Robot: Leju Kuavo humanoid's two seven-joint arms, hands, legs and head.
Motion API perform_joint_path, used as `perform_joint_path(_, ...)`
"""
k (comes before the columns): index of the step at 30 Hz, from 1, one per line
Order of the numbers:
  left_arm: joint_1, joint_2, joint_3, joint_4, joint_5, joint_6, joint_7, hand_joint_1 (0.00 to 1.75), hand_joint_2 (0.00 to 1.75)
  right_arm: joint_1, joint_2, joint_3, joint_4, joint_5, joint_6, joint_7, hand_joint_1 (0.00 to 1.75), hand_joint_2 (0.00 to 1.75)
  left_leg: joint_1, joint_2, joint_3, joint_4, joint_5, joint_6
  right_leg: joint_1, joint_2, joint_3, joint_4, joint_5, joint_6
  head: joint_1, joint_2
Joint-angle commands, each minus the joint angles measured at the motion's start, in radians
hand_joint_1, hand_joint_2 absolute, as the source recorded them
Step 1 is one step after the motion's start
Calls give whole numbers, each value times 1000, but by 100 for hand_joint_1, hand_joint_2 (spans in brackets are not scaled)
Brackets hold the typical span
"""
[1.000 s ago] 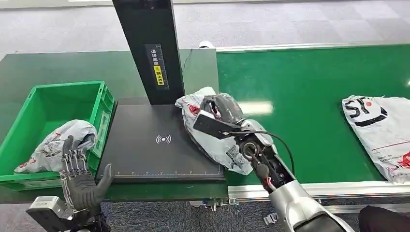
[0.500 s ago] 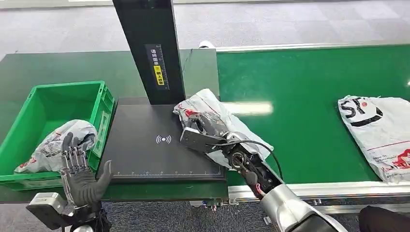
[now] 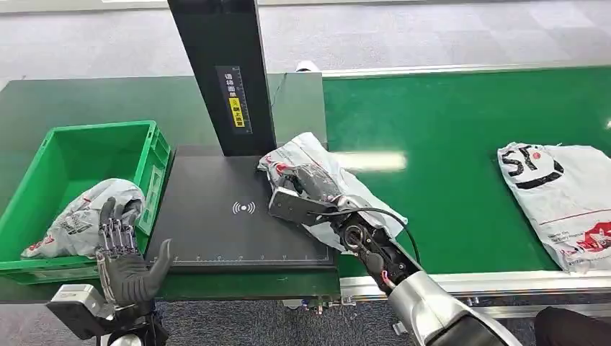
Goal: Moved the parcel from conveyor to table for the left to box.
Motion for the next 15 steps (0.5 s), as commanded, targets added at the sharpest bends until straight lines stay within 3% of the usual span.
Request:
perform_joint_path(1,-18,14,-24,62,0,6,-7,0,175,-54,-15,45,62,-6,-34,-16,175,175,-1,-2,1,-1,0,2,0,-2,2,-1,0,-2,0,0)
perform_joint_path(2,-17,12,-22,59,1,8,-11,0,175,-51,-14,36,54,-16,-47,-29,148,175,-1,-1,1,-1,0,2,0,-2,1,-1,0,-2,0,0)
perform_joint_path(3,-15,10,-20,56,3,10,-20,0,175,-44,-14,18,34,-34,-76,-60,98,175,0,-2,2,-1,0,3,1,-2,2,-1,0,-3,0,0)
perform_joint_path(4,-13,9,-20,52,4,11,-22,0,175,-36,-16,1,7,-52,-108,-92,31,175,-1,-2,1,-1,0,3,0,-2,2,-1,0,-3,0,0)
perform_joint_path(5,-12,8,-21,51,3,11,-22,0,175,-31,-18,-5,-10,-58,-126,-106,3,175,-1,-1,1,-1,0,2,0,-2,1,0,0,-2,0,0)
perform_joint_path(15,-8,18,-73,54,-71,-23,-25,0,175,15,-44,-78,-180,-163,-230,-194,0,175,0,-3,2,-1,0,3,1,-4,3,-2,0,-3,0,0)
